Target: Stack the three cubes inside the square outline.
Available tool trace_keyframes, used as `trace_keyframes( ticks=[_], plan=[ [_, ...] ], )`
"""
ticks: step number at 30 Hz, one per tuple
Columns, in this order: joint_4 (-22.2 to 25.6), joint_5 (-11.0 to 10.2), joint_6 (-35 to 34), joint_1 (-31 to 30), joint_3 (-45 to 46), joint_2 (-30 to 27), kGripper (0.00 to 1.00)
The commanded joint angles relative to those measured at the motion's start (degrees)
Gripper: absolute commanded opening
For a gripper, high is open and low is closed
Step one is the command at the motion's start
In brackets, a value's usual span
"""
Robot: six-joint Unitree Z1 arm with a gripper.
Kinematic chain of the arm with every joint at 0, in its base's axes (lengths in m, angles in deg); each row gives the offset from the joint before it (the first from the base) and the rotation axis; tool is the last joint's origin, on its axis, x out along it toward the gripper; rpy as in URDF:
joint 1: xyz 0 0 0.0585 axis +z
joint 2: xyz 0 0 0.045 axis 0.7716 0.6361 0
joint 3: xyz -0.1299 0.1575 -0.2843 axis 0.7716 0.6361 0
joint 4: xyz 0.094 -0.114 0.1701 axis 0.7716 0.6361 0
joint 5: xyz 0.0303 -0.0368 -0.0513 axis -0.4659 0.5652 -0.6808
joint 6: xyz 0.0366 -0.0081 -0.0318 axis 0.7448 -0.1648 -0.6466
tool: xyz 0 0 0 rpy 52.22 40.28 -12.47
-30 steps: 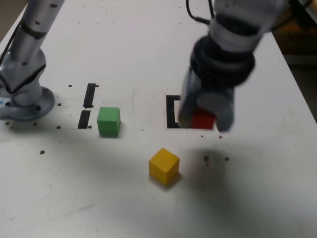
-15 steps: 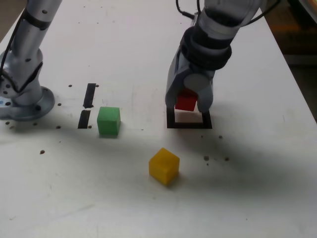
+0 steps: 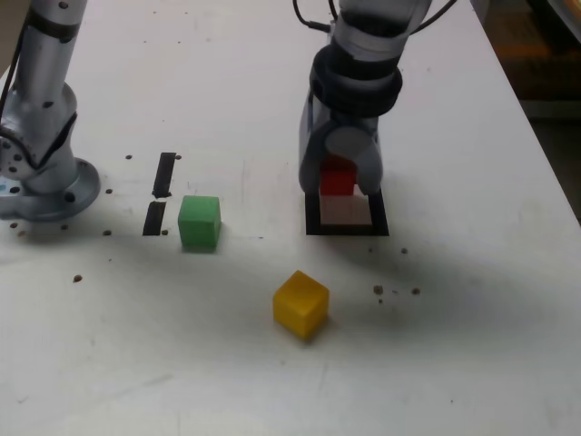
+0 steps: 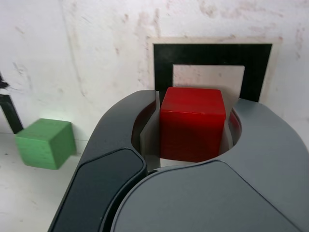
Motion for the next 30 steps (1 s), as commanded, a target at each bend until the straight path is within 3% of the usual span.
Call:
trace_keyframes(
  ticks=[1, 12, 15, 18, 26, 30],
  plan=[
    [-0.98, 0.76, 0.16, 0.05, 0.22, 0.66, 0.19],
    [-3.56, 0.75, 0.33, 0.21, 1.44, 1.61, 0.19],
    [-4.24, 0.78, 0.39, 0.23, 1.69, 1.69, 0.24],
    [-4.28, 0.78, 0.48, 0.28, 2.03, 1.76, 0.35],
    [-3.59, 0.81, 1.12, 0.49, 2.78, 1.49, 0.9],
    [-2.41, 0.73, 1.33, 0.49, 2.51, 0.53, 0.99]
  ],
)
